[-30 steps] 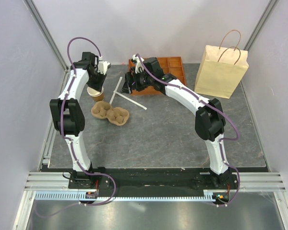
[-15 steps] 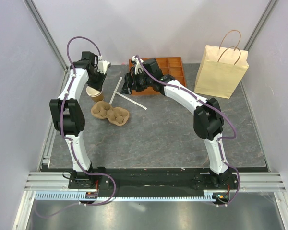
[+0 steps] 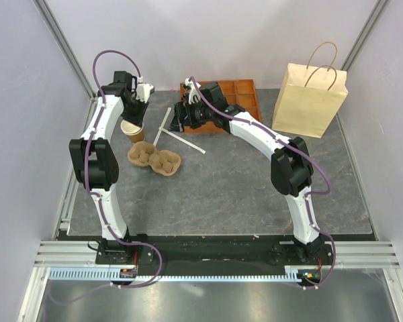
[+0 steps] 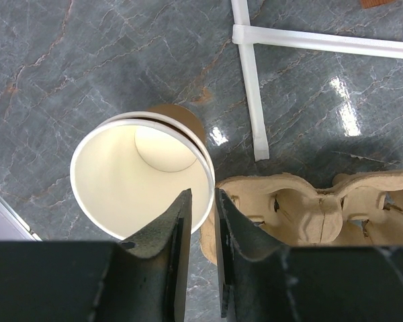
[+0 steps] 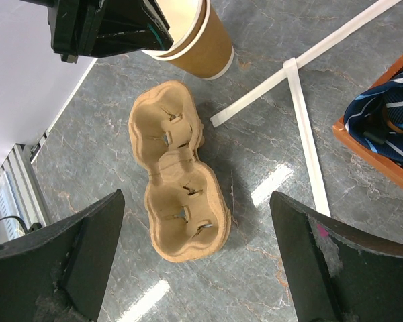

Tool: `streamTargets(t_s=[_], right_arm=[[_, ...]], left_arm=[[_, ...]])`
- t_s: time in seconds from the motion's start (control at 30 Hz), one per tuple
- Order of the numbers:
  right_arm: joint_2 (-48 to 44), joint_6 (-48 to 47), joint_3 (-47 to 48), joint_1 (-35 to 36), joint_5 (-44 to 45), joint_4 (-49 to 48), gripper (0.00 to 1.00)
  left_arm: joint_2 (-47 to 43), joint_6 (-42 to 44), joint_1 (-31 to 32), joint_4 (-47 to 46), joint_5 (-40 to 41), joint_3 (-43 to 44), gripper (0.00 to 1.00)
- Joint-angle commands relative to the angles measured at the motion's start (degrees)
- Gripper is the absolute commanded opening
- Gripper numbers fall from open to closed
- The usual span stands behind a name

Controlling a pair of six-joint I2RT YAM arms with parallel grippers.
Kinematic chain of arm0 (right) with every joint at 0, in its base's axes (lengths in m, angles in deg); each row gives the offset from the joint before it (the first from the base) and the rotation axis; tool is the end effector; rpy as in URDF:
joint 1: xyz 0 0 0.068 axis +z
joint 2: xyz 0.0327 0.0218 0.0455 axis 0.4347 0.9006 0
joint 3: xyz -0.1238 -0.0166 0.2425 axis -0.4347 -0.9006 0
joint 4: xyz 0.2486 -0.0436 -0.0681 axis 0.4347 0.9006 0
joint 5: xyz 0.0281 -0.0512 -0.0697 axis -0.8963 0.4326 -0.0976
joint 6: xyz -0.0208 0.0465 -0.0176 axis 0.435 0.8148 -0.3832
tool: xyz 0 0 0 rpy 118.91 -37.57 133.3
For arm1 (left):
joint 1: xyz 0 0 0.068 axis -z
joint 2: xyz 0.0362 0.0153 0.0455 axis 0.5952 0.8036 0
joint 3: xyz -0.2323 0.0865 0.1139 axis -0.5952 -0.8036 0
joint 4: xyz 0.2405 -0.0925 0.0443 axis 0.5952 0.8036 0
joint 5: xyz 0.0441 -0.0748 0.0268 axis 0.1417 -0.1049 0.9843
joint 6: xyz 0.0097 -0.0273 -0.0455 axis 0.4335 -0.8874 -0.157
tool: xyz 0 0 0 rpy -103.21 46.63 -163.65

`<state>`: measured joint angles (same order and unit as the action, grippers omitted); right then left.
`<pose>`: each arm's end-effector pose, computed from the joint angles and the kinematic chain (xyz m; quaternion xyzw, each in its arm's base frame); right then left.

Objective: Pack the takeout coffee

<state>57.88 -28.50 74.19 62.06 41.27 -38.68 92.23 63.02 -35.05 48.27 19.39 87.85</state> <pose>0.4054 0.3171 0.2816 -0.2399 0.8142 0.4002 0.3453 0.4436 -0.0161 0.2751 0.2380 0.9403 -0.0158 0.2429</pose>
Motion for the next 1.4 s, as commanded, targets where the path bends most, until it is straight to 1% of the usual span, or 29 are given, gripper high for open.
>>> streamTargets(t_s=[0.0,0.43,0.67,0.87,1.03,1.1,1.13,1.2,1.27,1.33,1.37], right_arm=[[0.01,0.29,2.14,-0.17,-0.81,-2.06,0.98],[0.71,0.37,2.49,-0.08,-0.81,-2.06,0.98],[0.89,0.29,2.49,-0.17,-0.81,-2.14,0.98],[1.33,0.29,2.67,-0.17,-0.54,-2.49,0.98],[2.12,1.51,2.84,-0.08,-0.89,-3.9,0.98],[2.56,2.66,3.28,-0.17,-1.42,-4.69,0.98],[3.17,3.01,3.63,-0.08,-1.6,-4.87,0.98],[3.7,3.71,4.42,-0.08,-1.86,-5.22,0.98],[3.79,4.15,4.51,-0.17,-1.51,-6.35,0.98],[3.62,5.64,3.72,-0.17,-0.64,-8.28,0.98],[3.7,6.34,3.37,-0.08,-0.28,-11.34,0.98]], left_arm=[[0.41,1.2,-0.07,0.41,-0.58,0.61,0.26],[2.0,1.11,-0.07,0.32,0.04,0.53,0.25],[2.61,1.46,-0.07,0.32,0.21,0.61,0.16],[2.44,1.72,-0.07,0.24,0.91,1.05,0.02],[-3.61,1.72,-0.07,-2.4,2.4,2.81,0.02],[-4.41,2.6,0.46,-2.14,3.98,3.51,0.02],[-4.77,3.74,0.28,-3.53,4.51,2.38,0.02],[-4.07,4.36,0.02,-2.23,6.7,3.25,0.02],[-5.55,2.87,-0.94,-2.23,2.87,2.38,0.02],[-5.74,1.99,-0.69,-2.31,2.76,1.32,0.02],[-6.26,1.55,-0.86,-2.49,2.41,1.06,0.02]])
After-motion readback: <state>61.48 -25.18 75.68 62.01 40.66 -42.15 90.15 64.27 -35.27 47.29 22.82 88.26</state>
